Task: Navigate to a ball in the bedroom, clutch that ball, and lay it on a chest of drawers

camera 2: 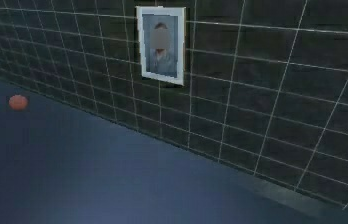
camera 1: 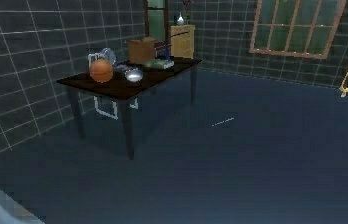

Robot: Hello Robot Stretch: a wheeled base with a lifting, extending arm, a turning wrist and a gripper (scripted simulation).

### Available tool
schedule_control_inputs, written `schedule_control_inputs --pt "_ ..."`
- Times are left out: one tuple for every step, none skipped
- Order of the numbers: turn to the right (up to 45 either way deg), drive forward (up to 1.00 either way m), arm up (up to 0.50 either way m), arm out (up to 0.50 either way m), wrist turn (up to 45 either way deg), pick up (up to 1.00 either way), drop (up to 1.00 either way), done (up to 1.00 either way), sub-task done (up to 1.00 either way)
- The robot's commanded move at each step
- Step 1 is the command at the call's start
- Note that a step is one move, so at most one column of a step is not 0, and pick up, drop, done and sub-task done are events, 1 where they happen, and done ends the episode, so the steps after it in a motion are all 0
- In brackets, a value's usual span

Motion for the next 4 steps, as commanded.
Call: schedule_control_inputs --pt "6.0 0.0 0.0 0.0 0.0 0.0 0.0 0.0 0.0" --pt "0.0 0.5 0.0 0.0 0.0 0.0 0.0 0.0 0.0" --pt "-27.0 0.0 0.0 0.0 0.0 0.0 0.0 0.0 0.0" --pt "0.0 0.6 0.0 0.0 0.0 0.0 0.0 0.0 0.0"
